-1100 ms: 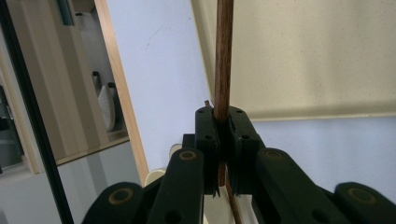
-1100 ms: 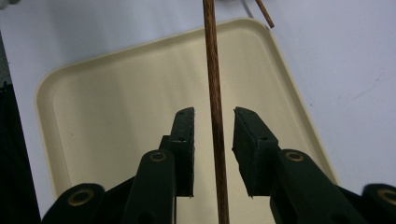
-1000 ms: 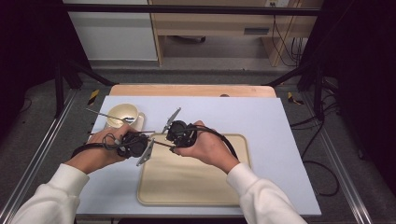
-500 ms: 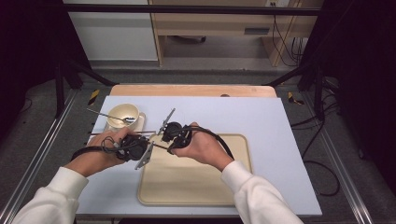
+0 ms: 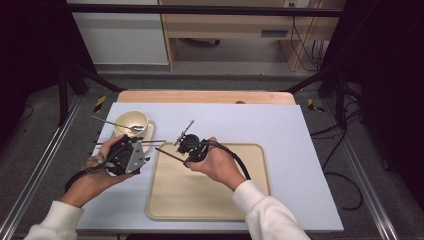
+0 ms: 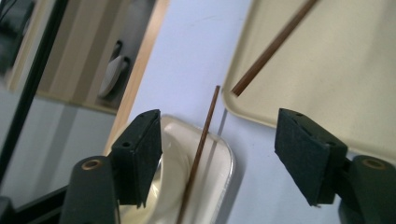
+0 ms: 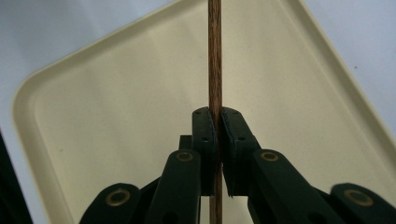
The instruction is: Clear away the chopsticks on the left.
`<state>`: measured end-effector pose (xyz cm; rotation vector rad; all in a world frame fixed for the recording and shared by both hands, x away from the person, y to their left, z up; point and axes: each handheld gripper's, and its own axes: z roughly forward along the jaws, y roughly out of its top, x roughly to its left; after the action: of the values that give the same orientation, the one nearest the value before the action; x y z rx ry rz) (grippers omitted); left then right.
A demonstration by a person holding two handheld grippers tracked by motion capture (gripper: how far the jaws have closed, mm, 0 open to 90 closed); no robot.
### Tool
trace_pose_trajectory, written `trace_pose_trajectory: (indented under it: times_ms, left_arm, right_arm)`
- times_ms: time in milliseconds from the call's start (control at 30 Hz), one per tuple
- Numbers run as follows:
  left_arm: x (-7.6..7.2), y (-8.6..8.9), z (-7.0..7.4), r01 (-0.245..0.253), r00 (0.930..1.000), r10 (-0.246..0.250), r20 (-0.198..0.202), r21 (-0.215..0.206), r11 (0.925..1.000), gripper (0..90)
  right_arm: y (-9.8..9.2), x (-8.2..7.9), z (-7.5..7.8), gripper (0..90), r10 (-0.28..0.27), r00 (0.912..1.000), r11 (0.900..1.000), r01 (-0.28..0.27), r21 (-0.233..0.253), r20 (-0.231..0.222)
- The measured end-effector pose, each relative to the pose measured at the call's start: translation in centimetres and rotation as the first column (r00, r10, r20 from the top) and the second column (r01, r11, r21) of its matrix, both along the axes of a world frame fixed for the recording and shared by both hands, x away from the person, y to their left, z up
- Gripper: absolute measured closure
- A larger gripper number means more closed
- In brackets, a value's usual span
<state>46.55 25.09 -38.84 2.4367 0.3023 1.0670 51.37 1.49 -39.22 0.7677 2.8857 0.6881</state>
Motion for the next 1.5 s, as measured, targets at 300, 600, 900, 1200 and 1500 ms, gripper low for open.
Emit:
trace_pose_trajectory:
  times_ms: [300, 600, 900, 1200, 1500]
  left_arm:
    - [-4.2, 2.2, -2.5, -0.232, 0.9726, 0.224, -0.061, -0.308, 0.9227, 26.8]
    - [-7.3, 4.0, -4.4, -0.346, 0.9368, 0.318, -0.147, -0.516, 0.7832, 26.1]
    - [-7.6, 4.9, -5.5, -0.378, 0.9241, 0.344, -0.166, -0.53, 0.7593, 25.7]
    - [-7.5, 5.1, -5.7, -0.384, 0.9204, 0.359, -0.156, -0.535, 0.7526, 25.7]
    - [-8.0, 5.8, -5.4, -0.396, 0.9046, 0.413, -0.106, -0.569, 0.7208, 26.8]
  right_arm:
    - [1.1, 0.8, -2.5, 85.2, -0.104, 0.9945, 0.994, 0.103, -0.041, -0.017]
    - [1.5, 1.4, -3.6, 85.1, -0.148, 0.9879, 0.987, 0.145, -0.066, -0.046]
    - [2.5, 1.3, -4.8, 85.1, -0.158, 0.987, 0.984, 0.155, -0.083, -0.03]
    - [2.9, 1.1, -5.1, 83.8, -0.167, 0.9857, 0.983, 0.165, -0.081, -0.022]
    - [1.9, 0.4, -3.9, 84.8, -0.128, 0.9912, 0.992, 0.128, -0.01, 0.035]
